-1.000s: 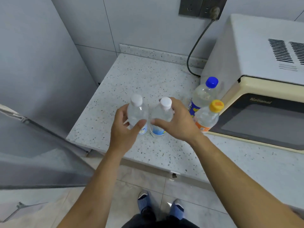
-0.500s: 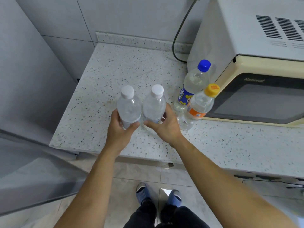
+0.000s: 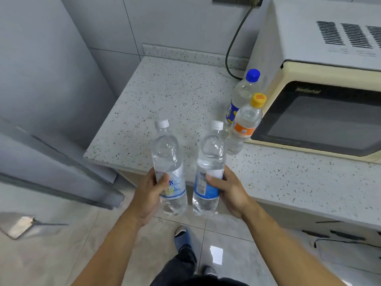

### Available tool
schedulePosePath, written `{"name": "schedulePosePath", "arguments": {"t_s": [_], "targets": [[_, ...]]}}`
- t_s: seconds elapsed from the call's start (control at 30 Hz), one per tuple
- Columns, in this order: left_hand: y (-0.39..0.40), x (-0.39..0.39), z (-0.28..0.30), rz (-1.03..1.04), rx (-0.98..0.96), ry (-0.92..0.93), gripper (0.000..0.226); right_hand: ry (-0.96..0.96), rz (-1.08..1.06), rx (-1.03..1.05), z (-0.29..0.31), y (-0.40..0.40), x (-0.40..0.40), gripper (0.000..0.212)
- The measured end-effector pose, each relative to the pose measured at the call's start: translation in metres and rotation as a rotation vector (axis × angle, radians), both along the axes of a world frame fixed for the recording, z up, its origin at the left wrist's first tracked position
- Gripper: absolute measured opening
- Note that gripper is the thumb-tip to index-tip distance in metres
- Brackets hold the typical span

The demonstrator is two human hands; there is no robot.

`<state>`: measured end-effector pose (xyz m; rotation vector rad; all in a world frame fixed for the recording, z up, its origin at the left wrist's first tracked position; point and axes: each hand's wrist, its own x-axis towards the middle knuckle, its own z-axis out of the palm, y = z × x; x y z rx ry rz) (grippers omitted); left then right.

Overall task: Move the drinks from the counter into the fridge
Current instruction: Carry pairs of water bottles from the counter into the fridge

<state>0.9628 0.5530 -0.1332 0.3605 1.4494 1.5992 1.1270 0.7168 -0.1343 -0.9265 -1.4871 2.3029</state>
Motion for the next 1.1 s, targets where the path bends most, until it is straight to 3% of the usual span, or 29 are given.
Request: {"name": "schedulePosePath", "arguments": {"t_s": [0.07, 0.2, 0.37, 0.47, 0.53, 0.63, 0.87, 1.1], "targets": [[-0.021, 0.026, 0.001, 0.050, -0.033, -0.111, 0.051, -0.006, 0.034, -0.108, -0.006, -0.016, 0.018, 0.051], [-0.065, 0.085, -0.005, 0.127, -0.186, -0.324, 0.062, -0.080, 0.125, -0.214, -0.023, -0.053, 0.047, 0.061], [-0.125, 0.139, -0.014, 0.280, -0.224, -0.340, 0.070, -0.119, 0.277, -0.270, -0.037, -0.106, 0.063, 0.079], [-0.166, 0.156, -0.017, 0.388, -0.246, -0.377, 0.081, -0.121, 0.350, -0.294, -0.043, -0.139, 0.060, 0.068], [-0.195, 0.161, -0.018, 0.515, -0.251, -0.431, 0.074, -0.145, 0.401, -0.263, -0.044, -0.163, 0.053, 0.059], [-0.238, 0.165, -0.018, 0.670, -0.230, -0.483, 0.063, -0.185, 0.482, -0.242, -0.040, -0.201, 0.037, 0.072], [-0.346, 0.164, -0.012, 0.960, -0.188, -0.495, 0.060, -0.239, 0.721, -0.183, -0.037, -0.302, -0.009, 0.084], [-0.472, 0.132, -0.011, 1.037, -0.262, -0.364, 0.064, -0.290, 0.831, -0.121, -0.026, -0.438, -0.071, 0.085]]}}
